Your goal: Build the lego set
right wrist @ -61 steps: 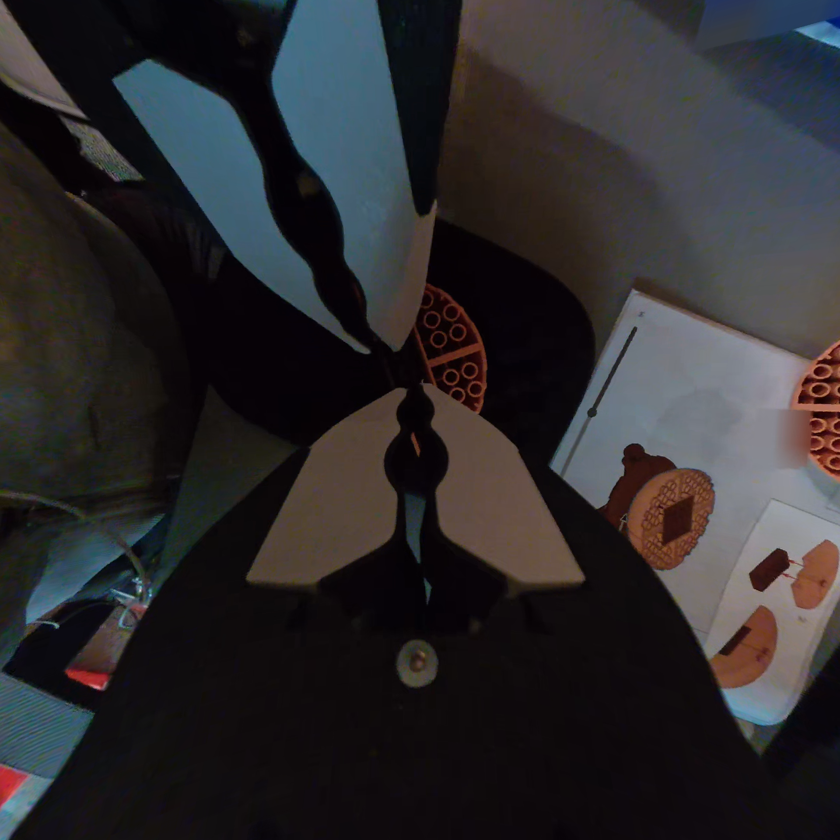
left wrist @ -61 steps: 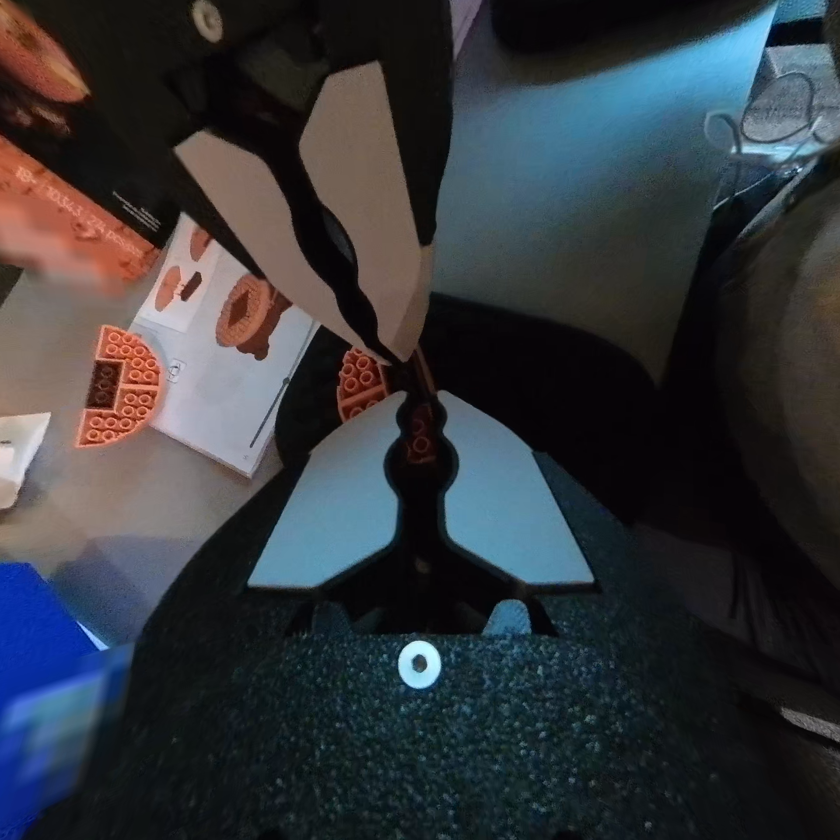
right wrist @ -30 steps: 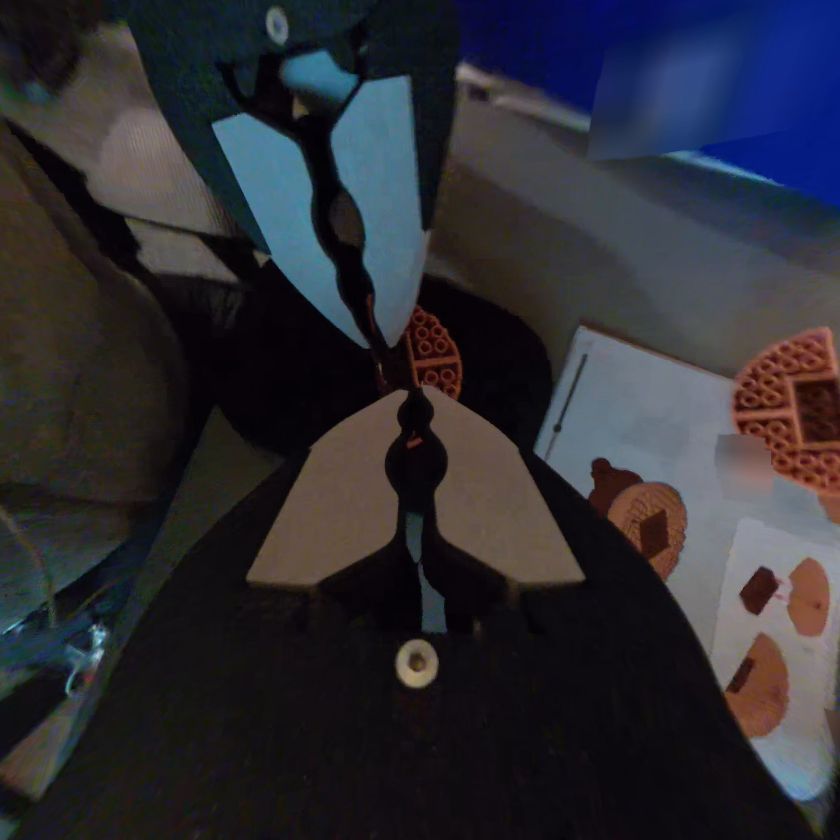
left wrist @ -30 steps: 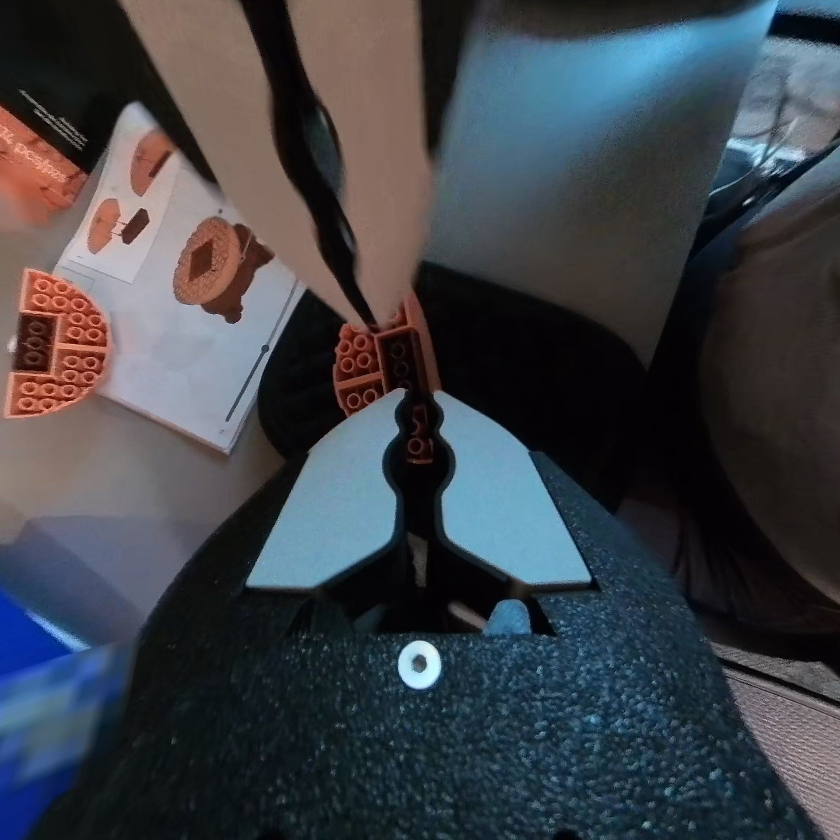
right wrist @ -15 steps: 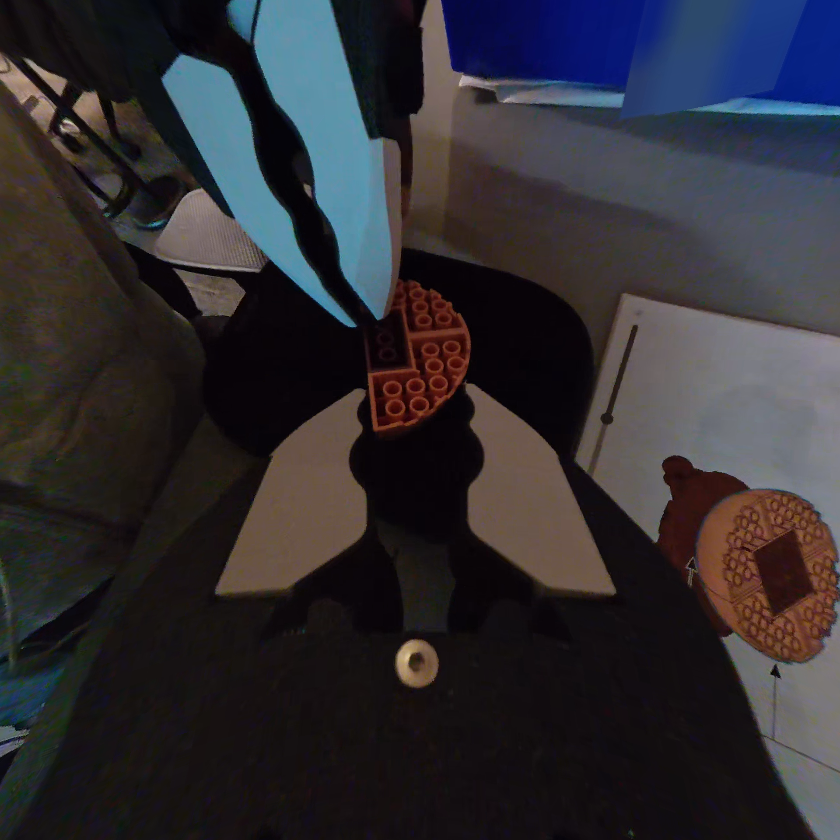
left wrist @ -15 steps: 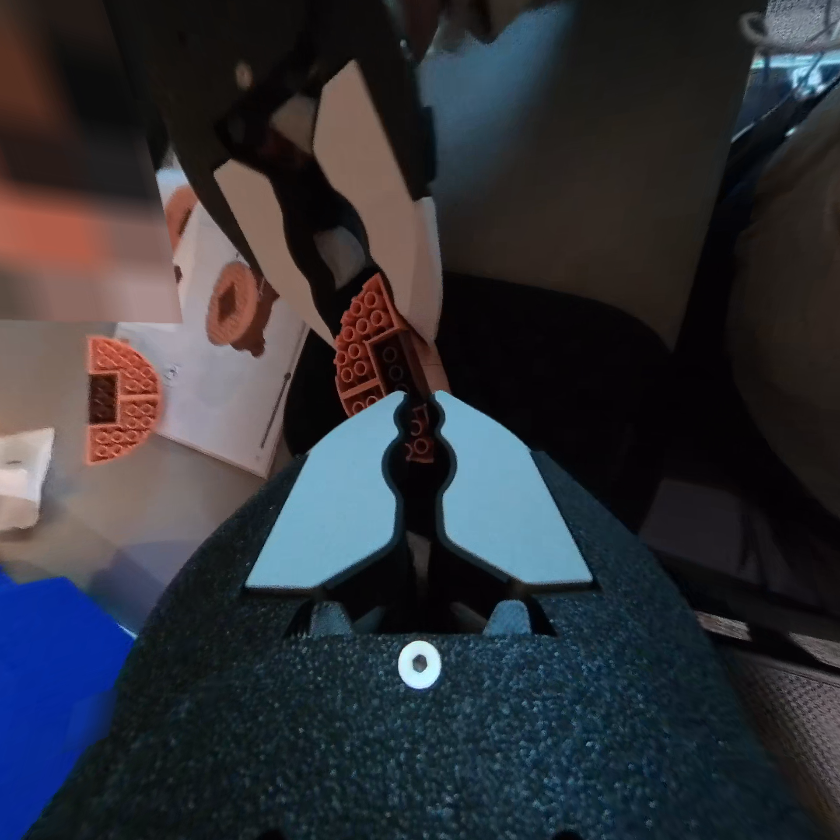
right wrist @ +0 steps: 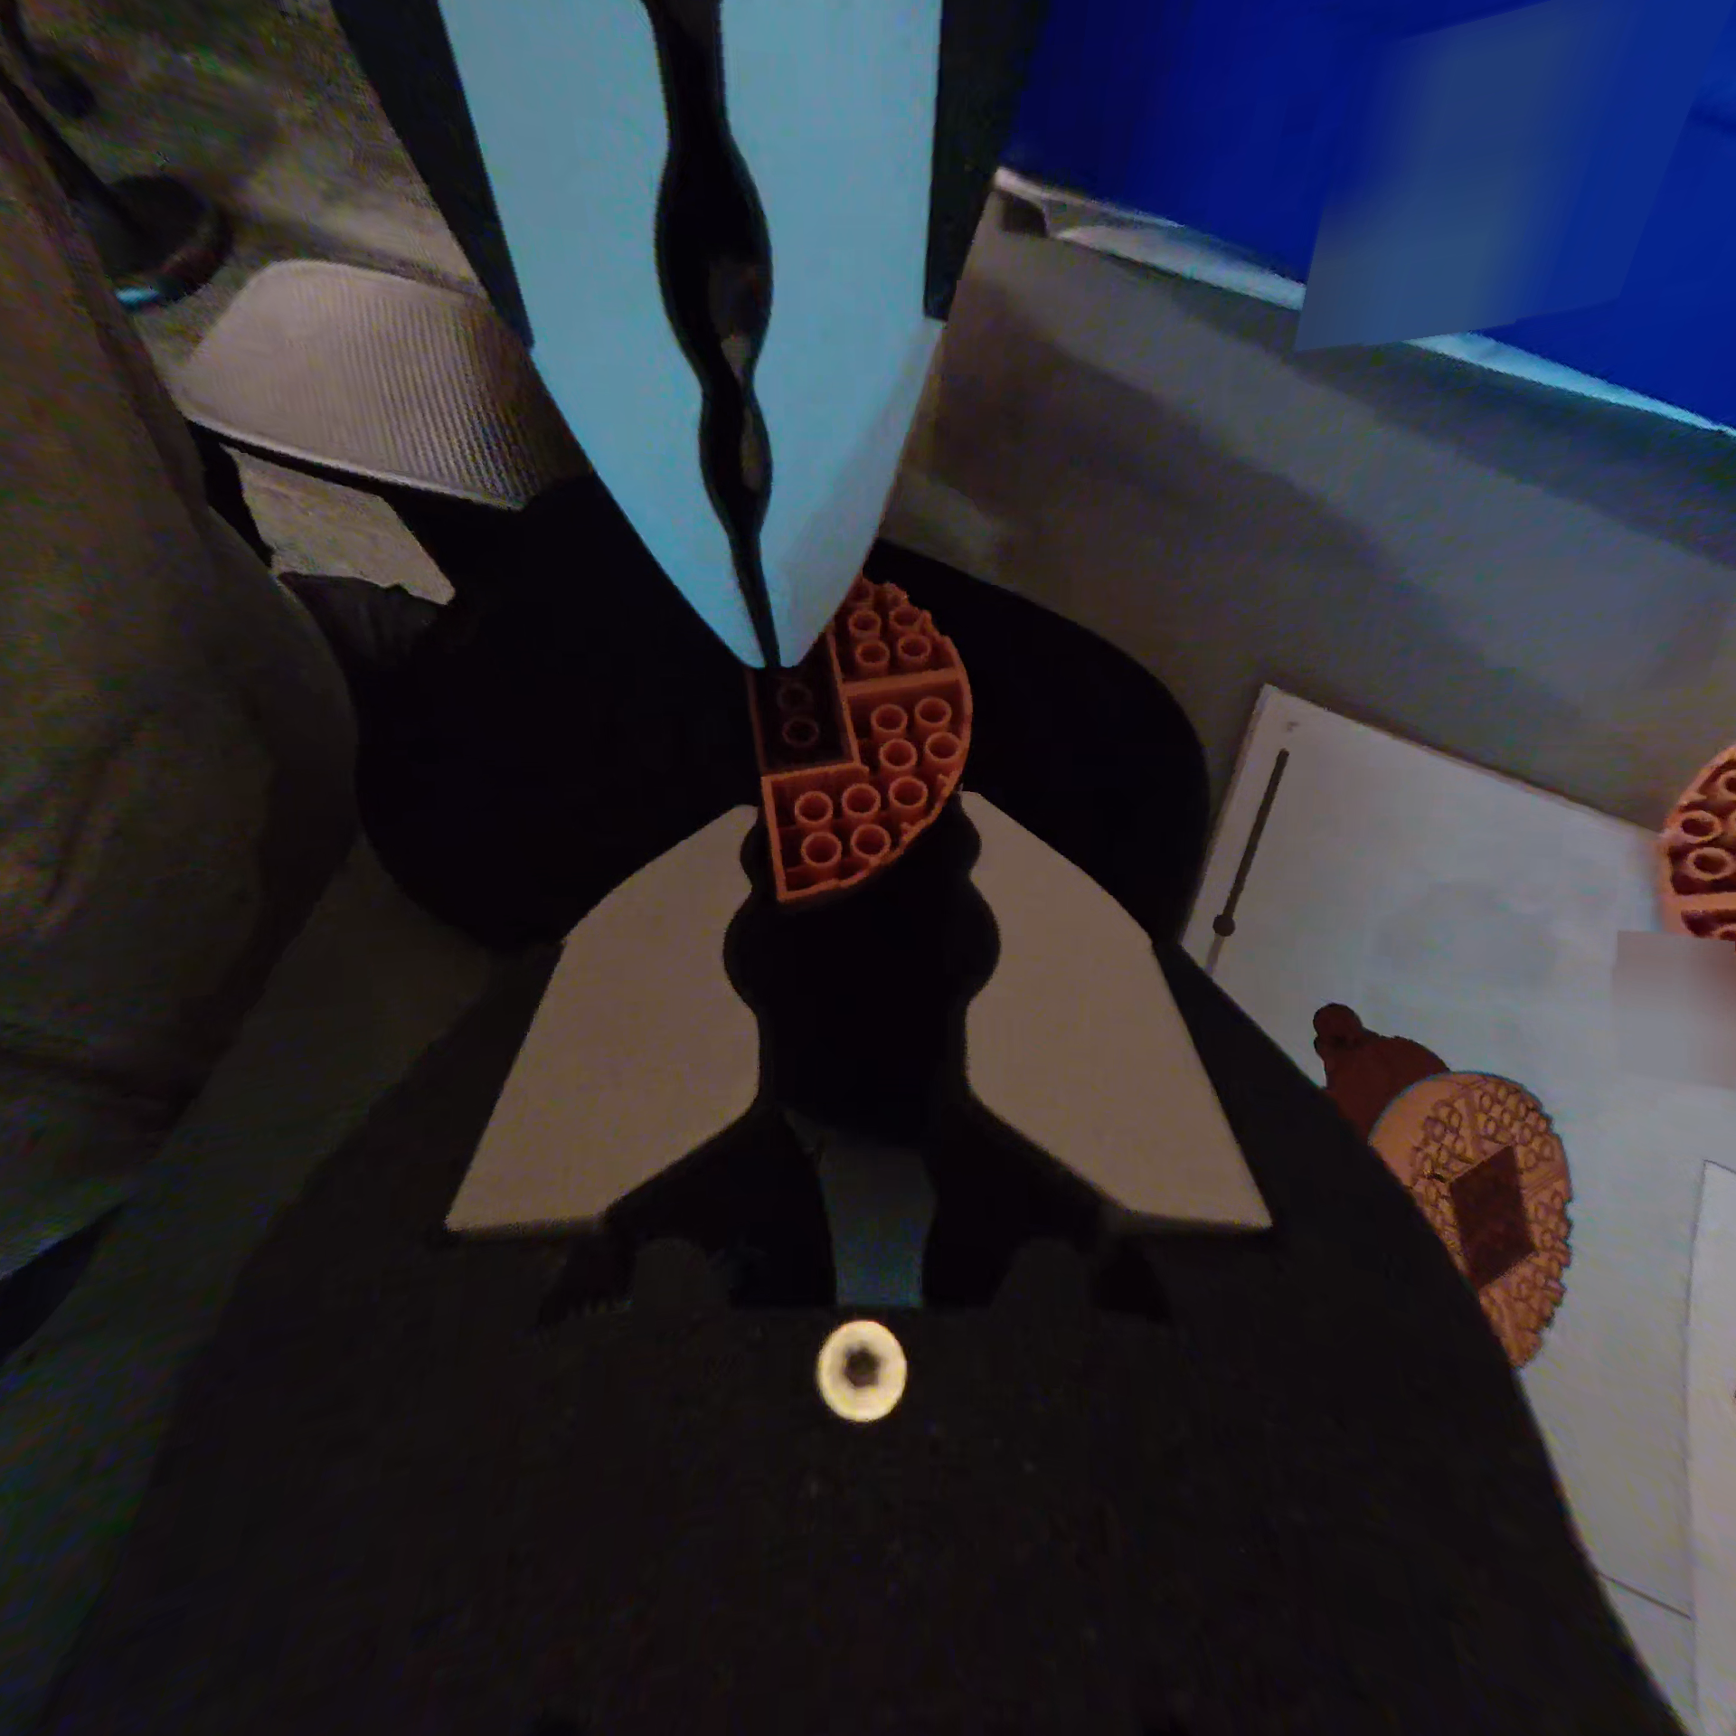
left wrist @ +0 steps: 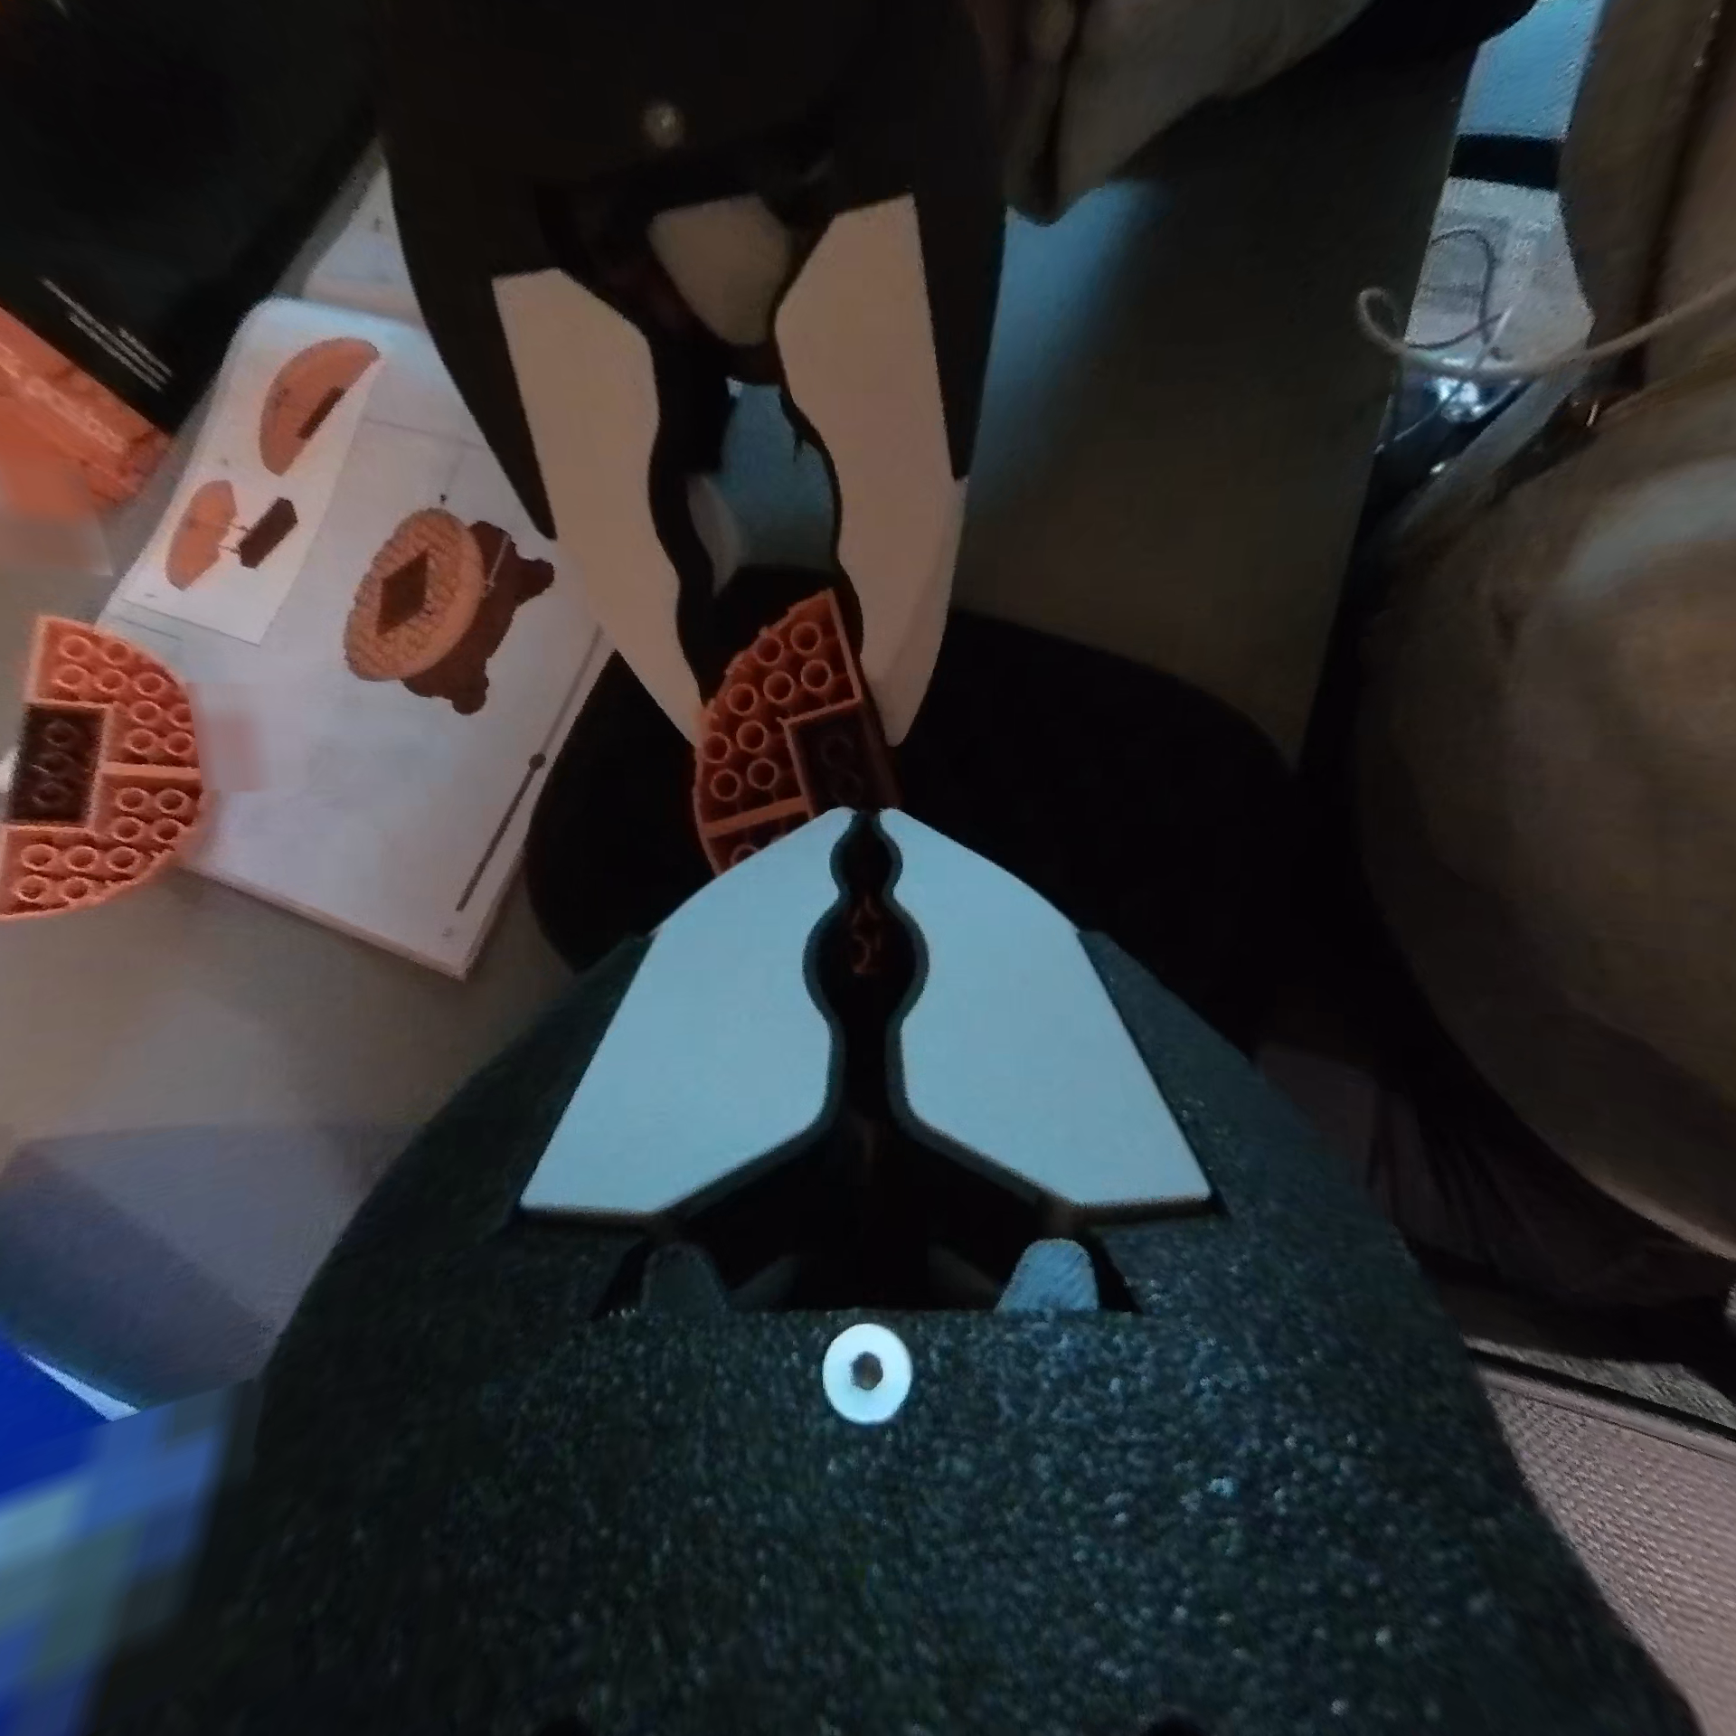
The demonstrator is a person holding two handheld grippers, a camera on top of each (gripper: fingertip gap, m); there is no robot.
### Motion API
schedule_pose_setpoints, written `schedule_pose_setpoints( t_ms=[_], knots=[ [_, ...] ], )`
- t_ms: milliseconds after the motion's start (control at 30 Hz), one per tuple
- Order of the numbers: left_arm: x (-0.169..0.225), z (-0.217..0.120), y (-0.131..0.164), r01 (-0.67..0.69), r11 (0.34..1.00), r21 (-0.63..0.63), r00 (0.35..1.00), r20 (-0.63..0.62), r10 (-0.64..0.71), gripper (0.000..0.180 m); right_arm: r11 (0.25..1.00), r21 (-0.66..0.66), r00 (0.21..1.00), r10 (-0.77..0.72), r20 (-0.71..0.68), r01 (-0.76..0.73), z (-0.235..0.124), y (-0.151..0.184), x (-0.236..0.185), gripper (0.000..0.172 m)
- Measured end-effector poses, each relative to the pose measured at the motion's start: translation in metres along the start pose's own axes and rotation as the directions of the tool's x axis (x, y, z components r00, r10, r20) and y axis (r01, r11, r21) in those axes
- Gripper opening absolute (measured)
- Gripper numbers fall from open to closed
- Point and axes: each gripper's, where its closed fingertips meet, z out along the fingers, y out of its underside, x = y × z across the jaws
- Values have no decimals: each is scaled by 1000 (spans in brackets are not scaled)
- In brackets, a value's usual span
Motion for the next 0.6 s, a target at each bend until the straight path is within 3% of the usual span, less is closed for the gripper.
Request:
schedule_pose_setpoints(
  t_ms=[400,600],
  knots=[
    [4,5,0,42,999,2,996,-81,-42,0,996,-89,1000,11,2,-11,6,2,0,31],
    [1,-2,-3,76,995,67,997,0,-76,0,999,-50,1000,19,25,-18,4,3,0,32]
  ],
)
